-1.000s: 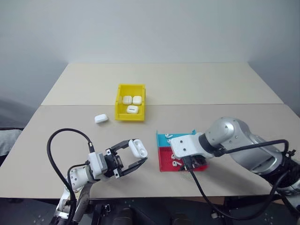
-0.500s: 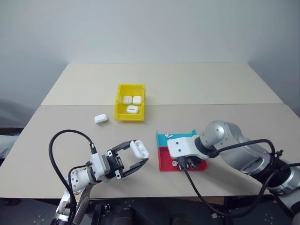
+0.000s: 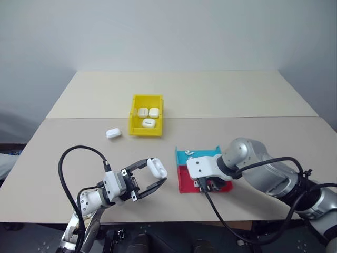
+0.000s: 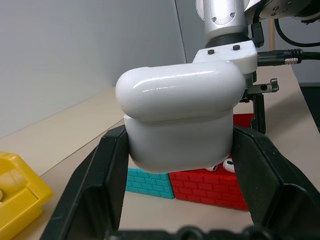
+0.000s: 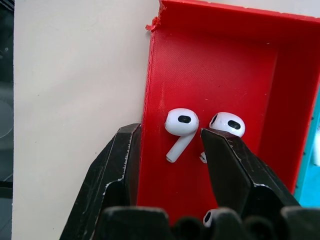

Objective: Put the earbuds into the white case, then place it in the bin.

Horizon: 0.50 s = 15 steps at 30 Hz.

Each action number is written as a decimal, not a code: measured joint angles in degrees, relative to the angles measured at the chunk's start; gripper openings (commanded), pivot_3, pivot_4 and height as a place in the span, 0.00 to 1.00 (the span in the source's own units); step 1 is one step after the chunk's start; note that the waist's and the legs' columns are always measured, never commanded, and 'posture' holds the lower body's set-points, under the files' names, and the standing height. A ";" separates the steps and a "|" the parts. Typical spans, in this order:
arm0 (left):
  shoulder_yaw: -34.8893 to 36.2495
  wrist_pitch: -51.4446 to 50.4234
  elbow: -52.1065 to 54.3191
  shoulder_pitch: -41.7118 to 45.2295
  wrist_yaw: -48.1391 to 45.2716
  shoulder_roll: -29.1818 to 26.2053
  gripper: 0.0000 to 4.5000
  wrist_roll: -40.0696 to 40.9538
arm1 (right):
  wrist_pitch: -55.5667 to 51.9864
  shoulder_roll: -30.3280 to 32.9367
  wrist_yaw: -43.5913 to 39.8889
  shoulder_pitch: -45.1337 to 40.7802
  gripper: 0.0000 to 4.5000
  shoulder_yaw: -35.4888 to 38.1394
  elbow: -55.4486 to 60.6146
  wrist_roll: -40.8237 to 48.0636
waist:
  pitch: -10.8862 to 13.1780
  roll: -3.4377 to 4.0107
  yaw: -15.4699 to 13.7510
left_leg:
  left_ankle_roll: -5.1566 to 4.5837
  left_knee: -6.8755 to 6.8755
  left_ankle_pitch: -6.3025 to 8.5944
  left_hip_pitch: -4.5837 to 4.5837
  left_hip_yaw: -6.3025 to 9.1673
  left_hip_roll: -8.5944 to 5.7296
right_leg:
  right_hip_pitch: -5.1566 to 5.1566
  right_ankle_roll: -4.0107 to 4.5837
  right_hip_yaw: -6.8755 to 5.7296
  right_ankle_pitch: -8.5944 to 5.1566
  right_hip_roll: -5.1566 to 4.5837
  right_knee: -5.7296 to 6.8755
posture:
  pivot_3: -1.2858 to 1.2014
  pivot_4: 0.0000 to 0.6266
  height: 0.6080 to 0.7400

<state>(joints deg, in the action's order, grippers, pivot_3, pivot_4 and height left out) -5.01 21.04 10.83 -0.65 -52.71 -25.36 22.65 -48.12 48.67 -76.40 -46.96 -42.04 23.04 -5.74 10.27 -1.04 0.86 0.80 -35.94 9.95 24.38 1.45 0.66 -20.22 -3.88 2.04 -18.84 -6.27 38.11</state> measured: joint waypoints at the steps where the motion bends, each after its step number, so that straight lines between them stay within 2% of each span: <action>1: 0.00 -0.11 0.15 -0.10 0.19 0.00 0.62 -0.14 | 0.00 -0.04 0.00 0.00 0.52 0.00 -0.05 -0.06 | 0.00 0.00 0.02 | 0.00 0.00 0.00 0.00 0.00 0.00 | 0.00 0.00 0.00 0.00 0.00 0.00 | 0.52 0.24 1.00; 9: -0.02 -0.44 0.80 -0.17 0.42 -0.06 0.62 -0.39 | -0.09 -0.76 0.03 0.00 0.52 -0.01 -0.20 -0.78 | 0.00 0.00 0.01 | 0.00 0.00 0.00 0.00 0.00 0.00 | 0.00 0.00 0.00 0.00 0.00 0.00 | 0.52 0.24 1.00; 11: -0.02 -0.86 0.91 -0.18 0.46 -0.19 0.62 -0.55 | -0.10 -0.77 -0.06 0.00 0.43 -0.01 -0.20 -0.79 | 0.00 0.00 0.00 | 0.00 0.01 0.00 0.00 0.00 0.00 | 0.00 0.00 0.00 0.00 0.00 -0.01 | 0.52 0.24 1.00; 15: -0.07 -1.26 0.92 -0.17 0.46 -0.15 0.62 -0.65 | -0.34 -1.04 -0.04 0.00 0.43 -0.01 -0.20 -0.81 | 0.00 0.00 0.02 | 0.00 0.01 0.00 0.00 0.00 0.00 | 0.00 0.00 0.00 0.00 0.00 0.00 | 0.52 0.24 1.00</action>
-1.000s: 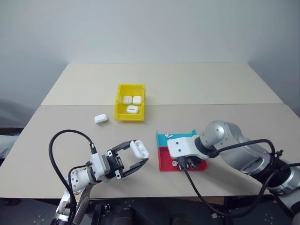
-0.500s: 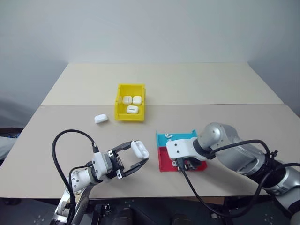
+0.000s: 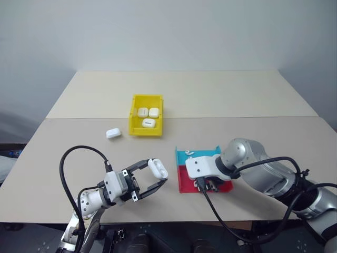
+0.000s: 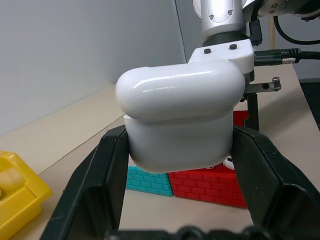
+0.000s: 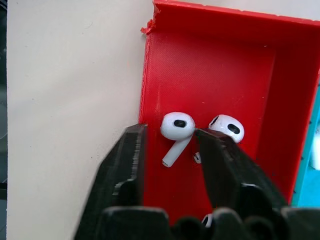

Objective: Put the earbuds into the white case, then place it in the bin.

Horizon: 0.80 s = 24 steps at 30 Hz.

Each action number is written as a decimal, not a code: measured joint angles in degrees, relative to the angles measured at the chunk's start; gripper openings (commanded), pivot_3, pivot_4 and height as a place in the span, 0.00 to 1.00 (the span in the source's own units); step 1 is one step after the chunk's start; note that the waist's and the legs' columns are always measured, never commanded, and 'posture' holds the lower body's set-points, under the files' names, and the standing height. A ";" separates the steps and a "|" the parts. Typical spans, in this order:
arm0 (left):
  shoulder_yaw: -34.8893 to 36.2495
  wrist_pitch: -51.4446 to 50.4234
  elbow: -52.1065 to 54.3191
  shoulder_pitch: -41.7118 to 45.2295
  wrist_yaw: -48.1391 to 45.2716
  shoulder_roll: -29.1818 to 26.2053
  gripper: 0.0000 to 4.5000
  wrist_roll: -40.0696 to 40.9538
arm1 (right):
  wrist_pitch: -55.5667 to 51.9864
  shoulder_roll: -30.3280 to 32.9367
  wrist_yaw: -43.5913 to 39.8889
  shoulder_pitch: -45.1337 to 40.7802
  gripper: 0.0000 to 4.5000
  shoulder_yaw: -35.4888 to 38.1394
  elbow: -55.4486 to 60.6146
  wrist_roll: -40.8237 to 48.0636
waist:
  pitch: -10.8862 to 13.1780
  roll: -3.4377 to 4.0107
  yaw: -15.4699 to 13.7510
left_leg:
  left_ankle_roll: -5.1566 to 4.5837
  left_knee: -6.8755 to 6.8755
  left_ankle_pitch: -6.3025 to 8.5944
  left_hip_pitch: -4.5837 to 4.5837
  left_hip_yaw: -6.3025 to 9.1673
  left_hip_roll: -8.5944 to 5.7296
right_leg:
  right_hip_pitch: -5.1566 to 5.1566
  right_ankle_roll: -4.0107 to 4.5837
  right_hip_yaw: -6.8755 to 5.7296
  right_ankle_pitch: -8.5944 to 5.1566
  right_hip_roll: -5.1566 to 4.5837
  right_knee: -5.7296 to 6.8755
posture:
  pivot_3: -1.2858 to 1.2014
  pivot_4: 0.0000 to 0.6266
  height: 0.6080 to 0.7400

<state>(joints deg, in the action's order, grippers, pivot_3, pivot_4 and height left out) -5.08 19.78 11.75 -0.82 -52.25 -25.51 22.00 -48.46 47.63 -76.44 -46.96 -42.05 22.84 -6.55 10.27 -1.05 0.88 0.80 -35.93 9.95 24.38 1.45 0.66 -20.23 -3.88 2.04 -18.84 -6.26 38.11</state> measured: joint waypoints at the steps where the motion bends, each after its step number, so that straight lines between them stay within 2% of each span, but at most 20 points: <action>1: -0.02 0.00 0.00 0.01 0.00 0.05 0.62 -0.03 | -0.07 -0.03 0.01 0.00 0.43 0.00 0.00 0.00 | 0.00 0.00 0.00 | 0.00 0.00 0.00 0.00 0.00 0.00 | 0.00 0.00 0.00 0.00 0.00 0.00 | 0.52 0.24 1.00; 20: -0.06 -0.23 0.01 -0.26 1.04 0.29 0.62 -1.63 | -1.94 -1.15 0.40 -0.01 0.43 -0.24 -0.80 -0.27 | 0.00 0.00 -0.02 | 0.00 0.01 0.00 0.00 0.00 0.00 | 0.00 0.00 -0.01 0.00 0.00 0.00 | 0.52 0.24 1.00; 23: -0.06 -0.59 0.03 -0.33 1.22 0.29 0.62 -1.65 | -1.94 -1.15 0.38 -0.01 0.31 -0.30 -0.90 -0.64 | 0.00 0.00 -0.01 | 0.00 0.01 0.00 0.00 0.00 0.00 | 0.00 0.00 0.00 0.00 0.00 0.00 | 0.52 0.24 1.00; 24: -0.06 -0.82 0.03 -0.34 1.25 0.29 0.62 -1.65 | -1.93 -1.15 0.39 -0.01 0.31 -0.31 -0.91 -0.76 | 0.00 0.00 -0.01 | 0.00 0.01 0.00 0.00 0.00 0.00 | 0.00 0.00 0.00 0.00 0.00 0.00 | 0.52 0.24 1.00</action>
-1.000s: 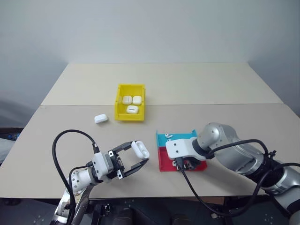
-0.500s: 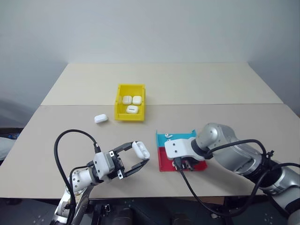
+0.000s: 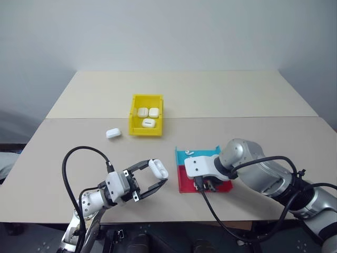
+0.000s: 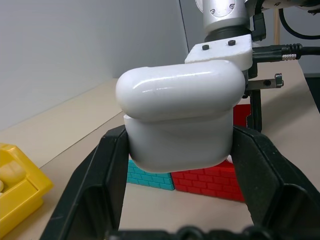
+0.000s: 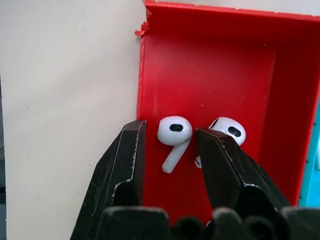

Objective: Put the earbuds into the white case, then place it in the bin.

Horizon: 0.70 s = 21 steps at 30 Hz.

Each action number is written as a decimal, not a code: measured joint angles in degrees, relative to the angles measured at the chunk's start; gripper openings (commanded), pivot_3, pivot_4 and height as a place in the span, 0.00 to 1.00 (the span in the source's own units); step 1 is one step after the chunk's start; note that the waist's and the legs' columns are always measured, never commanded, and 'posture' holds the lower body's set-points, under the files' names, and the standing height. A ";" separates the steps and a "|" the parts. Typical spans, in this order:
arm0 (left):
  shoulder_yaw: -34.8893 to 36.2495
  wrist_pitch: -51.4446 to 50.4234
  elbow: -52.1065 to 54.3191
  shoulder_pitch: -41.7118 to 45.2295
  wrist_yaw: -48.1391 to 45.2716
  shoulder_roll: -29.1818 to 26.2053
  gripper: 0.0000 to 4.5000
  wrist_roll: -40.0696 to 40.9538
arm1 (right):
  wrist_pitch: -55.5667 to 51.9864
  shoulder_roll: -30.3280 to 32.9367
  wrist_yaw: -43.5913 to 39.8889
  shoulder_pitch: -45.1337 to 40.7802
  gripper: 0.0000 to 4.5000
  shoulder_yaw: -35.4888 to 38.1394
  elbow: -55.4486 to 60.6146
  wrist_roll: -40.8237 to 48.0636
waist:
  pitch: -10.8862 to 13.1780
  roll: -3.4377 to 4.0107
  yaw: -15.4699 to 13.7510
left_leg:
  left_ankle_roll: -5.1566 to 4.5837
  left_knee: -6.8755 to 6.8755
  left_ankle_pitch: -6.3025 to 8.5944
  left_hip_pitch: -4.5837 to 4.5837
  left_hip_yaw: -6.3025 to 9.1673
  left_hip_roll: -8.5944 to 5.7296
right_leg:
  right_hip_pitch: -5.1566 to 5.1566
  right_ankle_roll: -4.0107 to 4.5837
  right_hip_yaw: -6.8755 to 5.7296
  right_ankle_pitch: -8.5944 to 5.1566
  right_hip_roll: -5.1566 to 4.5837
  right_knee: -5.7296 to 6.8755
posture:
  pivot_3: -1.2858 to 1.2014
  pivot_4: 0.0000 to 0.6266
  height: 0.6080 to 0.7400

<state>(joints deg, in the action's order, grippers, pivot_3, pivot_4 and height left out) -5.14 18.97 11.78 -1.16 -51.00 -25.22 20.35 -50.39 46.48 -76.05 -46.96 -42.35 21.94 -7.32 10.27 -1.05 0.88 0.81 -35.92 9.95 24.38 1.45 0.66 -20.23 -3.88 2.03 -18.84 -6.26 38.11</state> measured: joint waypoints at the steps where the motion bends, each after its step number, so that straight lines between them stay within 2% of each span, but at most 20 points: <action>1: 0.00 -0.14 0.02 -0.02 0.05 -0.01 0.62 0.00 | 0.00 -0.01 0.01 0.00 0.31 0.00 0.00 -0.14 | 0.00 0.00 0.00 | 0.00 0.00 0.00 0.00 0.00 0.00 | 0.00 0.00 0.00 0.00 0.00 0.00 | 0.52 0.24 1.00; 7: 0.00 -0.50 0.18 -0.32 0.32 -0.04 0.62 -0.07 | 0.00 -0.23 0.03 0.00 0.31 -0.01 0.00 -0.43 | 0.00 0.00 0.00 | 0.00 0.00 0.00 0.00 0.00 0.00 | 0.00 0.00 0.00 0.00 0.00 0.00 | 0.52 0.24 1.00; 11: 0.00 -0.60 0.23 -0.32 0.47 -0.06 0.62 -0.25 | 0.06 -0.21 -0.14 0.00 0.14 -0.01 0.00 -0.47 | 0.00 0.00 -0.01 | 0.00 0.00 0.00 0.00 0.00 0.00 | 0.00 0.00 0.00 0.00 0.00 0.00 | 0.52 0.24 1.00; 21: -0.01 -1.77 1.26 -0.35 0.83 -0.19 0.62 -0.60 | -0.03 -0.07 -0.20 0.05 0.14 0.12 0.80 -0.33 | 0.00 0.00 -0.01 | 0.00 0.01 0.00 0.00 0.00 0.00 | -0.01 0.00 0.00 0.00 0.00 0.00 | 0.52 0.24 1.00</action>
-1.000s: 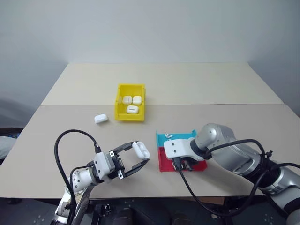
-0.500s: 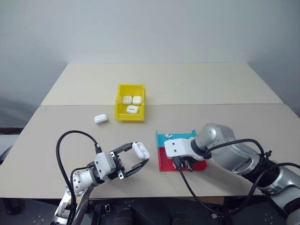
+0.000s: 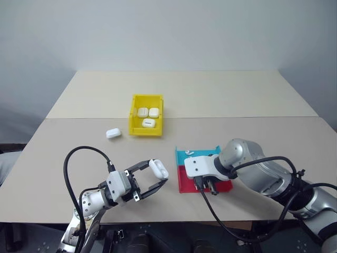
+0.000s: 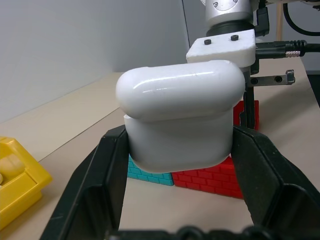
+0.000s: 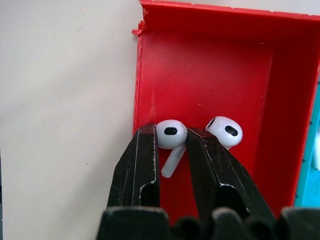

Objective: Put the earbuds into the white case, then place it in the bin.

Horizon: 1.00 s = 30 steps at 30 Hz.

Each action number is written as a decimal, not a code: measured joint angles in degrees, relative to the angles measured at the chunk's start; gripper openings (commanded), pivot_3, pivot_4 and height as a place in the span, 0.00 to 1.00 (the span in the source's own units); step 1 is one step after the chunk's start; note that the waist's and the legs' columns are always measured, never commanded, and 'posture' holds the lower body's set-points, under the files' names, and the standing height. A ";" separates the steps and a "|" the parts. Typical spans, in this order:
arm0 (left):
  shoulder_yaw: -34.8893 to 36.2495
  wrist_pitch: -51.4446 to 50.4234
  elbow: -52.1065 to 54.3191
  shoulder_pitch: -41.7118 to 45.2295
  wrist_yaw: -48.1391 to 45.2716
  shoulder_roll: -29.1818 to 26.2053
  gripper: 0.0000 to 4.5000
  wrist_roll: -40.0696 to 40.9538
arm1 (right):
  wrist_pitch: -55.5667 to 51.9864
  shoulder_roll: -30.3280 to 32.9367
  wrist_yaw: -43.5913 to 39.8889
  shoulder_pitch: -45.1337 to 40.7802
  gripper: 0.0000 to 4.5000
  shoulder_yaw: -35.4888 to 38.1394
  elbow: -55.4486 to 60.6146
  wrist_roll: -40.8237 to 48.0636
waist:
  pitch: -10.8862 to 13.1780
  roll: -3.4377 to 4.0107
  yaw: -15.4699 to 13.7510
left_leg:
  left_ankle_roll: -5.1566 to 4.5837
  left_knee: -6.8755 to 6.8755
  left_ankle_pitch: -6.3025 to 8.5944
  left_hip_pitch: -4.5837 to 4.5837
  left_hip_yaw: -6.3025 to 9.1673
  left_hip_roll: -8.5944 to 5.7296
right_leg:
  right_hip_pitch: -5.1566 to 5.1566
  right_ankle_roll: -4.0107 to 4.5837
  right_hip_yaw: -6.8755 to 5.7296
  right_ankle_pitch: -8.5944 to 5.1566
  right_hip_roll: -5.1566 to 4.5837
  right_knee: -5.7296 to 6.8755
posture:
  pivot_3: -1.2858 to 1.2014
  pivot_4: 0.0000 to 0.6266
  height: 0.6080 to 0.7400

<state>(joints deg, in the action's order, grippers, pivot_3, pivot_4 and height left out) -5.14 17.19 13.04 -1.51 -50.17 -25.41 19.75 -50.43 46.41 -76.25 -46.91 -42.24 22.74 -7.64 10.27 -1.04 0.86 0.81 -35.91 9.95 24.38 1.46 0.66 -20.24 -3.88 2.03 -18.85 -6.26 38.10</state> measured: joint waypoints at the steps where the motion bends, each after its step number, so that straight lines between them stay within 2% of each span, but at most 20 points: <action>1: 0.00 -0.09 0.12 0.01 -0.01 0.01 0.62 0.03 | -0.21 0.14 -0.13 0.07 0.14 0.42 0.67 0.50 | 0.00 0.00 0.00 | 0.00 0.00 0.00 0.01 0.00 0.00 | 0.00 0.00 0.00 0.00 0.00 0.00 | 0.52 0.24 1.00; 5: -0.09 -0.96 2.35 0.71 -0.18 0.13 0.62 1.05 | -2.08 0.88 -1.22 0.67 0.14 10.39 5.72 8.03 | 0.00 0.00 -0.08 | 0.00 0.00 0.00 0.02 0.01 0.01 | 0.03 0.00 -0.02 0.00 0.00 -0.02 | 0.52 0.24 1.00; 11: -0.58 -3.72 6.82 1.60 -1.72 -0.02 0.62 5.41 | -0.86 -1.46 0.32 2.54 0.14 37.20 5.23 23.04 | 0.00 -0.01 -0.12 | -0.01 0.01 0.02 0.02 0.00 0.03 | 0.07 0.02 -0.04 0.01 0.00 -0.04 | 0.52 0.24 1.00; 13: -0.60 -4.10 7.72 1.93 -2.35 -0.04 0.62 7.06 | 0.24 -2.17 1.23 2.85 0.14 42.94 3.97 26.99 | 0.00 -0.01 -0.10 | -0.01 0.02 0.01 0.01 -0.02 0.03 | 0.07 0.02 -0.02 0.01 0.00 -0.03 | 0.52 0.24 1.00; 18: -1.00 -7.46 9.36 4.97 -3.91 0.21 0.62 11.15 | 8.53 -11.77 4.32 4.57 0.14 54.46 2.52 38.56 | 0.00 -0.01 0.21 | -0.02 0.03 0.01 0.00 -0.02 0.08 | 0.07 0.03 -0.01 0.02 0.08 0.00 | 0.52 0.24 1.00; 21: -1.43 -8.78 10.25 7.28 -4.98 0.69 0.62 13.22 | 12.78 -17.07 5.41 5.86 0.14 56.70 2.61 45.71 | 0.00 -0.01 0.09 | -0.02 0.02 0.01 0.01 -0.01 0.07 | 0.08 0.03 -0.02 0.02 0.08 -0.02 | 0.52 0.24 1.00; 23: -1.67 -9.72 10.52 8.28 -5.49 0.80 0.62 14.00 | 13.97 -18.42 5.67 7.28 0.14 56.47 2.61 48.66 | 0.00 -0.01 0.05 | -0.02 0.01 0.01 0.02 -0.01 0.06 | 0.08 0.03 -0.02 0.02 0.08 -0.02 | 0.52 0.24 1.00; 30: -2.25 -12.24 11.11 9.99 -6.92 1.55 0.62 16.43 | 21.72 -21.05 4.85 10.78 0.14 53.08 2.48 51.67 | 0.00 0.00 0.08 | -0.02 0.01 0.01 -0.02 -0.01 0.07 | 0.07 0.03 -0.01 0.02 0.09 0.00 | 0.52 0.24 1.00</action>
<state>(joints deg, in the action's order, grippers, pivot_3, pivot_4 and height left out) -7.39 4.95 24.15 8.49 -57.09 -23.86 36.18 -28.71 25.36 -71.40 -36.14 10.84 25.22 44.03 10.27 -1.05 0.95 0.79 -35.90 9.96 24.36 1.45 0.73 -20.17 -3.85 2.02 -18.82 -6.17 38.10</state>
